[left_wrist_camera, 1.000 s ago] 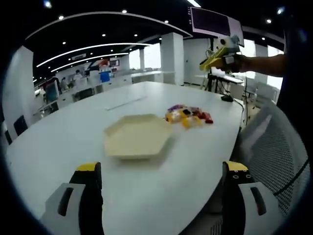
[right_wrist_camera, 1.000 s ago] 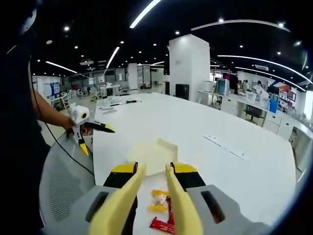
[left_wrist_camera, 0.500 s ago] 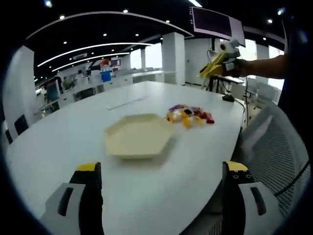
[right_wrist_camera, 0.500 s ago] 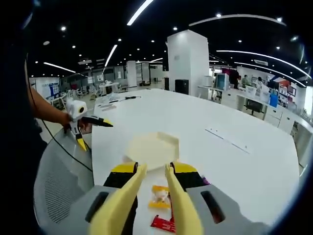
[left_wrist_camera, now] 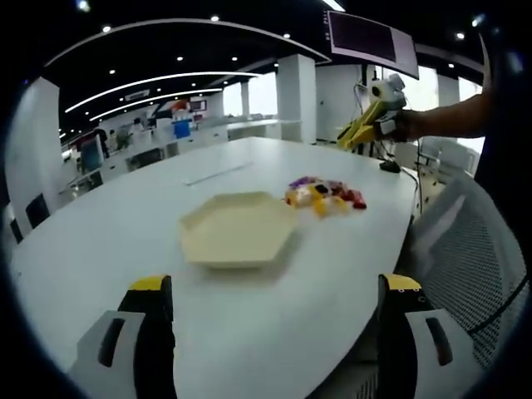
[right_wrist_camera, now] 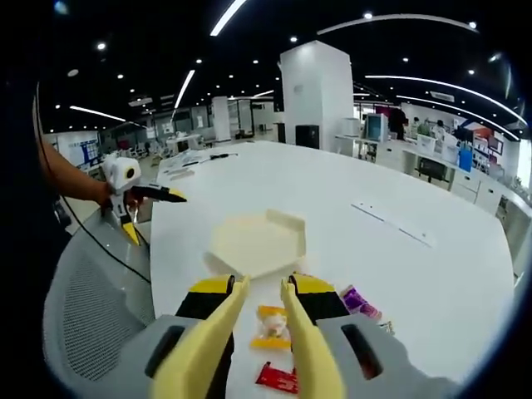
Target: Place the target food into the container with the food tongs after gripping and lifting it, then release it inside without dropping or visibly crushing the food.
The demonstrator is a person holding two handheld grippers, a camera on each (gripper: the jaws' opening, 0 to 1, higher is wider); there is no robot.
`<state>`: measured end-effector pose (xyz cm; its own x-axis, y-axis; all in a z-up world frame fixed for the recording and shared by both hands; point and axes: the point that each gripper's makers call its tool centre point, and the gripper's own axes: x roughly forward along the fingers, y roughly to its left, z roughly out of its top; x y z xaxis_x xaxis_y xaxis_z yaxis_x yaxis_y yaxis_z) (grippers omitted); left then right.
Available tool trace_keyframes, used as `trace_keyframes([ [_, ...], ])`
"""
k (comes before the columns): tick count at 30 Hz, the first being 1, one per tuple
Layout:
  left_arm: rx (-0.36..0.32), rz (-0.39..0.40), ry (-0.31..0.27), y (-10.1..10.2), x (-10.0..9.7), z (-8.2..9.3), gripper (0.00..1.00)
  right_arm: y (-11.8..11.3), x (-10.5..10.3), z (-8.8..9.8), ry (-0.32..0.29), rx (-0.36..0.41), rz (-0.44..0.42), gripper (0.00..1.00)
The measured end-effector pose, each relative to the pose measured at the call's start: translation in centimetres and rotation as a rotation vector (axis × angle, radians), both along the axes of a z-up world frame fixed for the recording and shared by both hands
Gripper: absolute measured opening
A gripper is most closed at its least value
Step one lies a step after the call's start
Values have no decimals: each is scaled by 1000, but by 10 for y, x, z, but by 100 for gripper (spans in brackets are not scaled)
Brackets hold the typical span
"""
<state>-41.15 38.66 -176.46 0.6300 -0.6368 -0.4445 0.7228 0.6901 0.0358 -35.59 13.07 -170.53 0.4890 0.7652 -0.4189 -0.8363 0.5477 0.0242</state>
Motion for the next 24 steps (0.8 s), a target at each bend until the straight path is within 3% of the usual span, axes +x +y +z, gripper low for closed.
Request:
trace_keyframes([
  [10,1,6,1,1,1,0,99,-1,0,-5,7,-11,-3,25],
  [24,15,8,-2,2,1,-1,99,-1,5,-36,45,-18,-30,25],
])
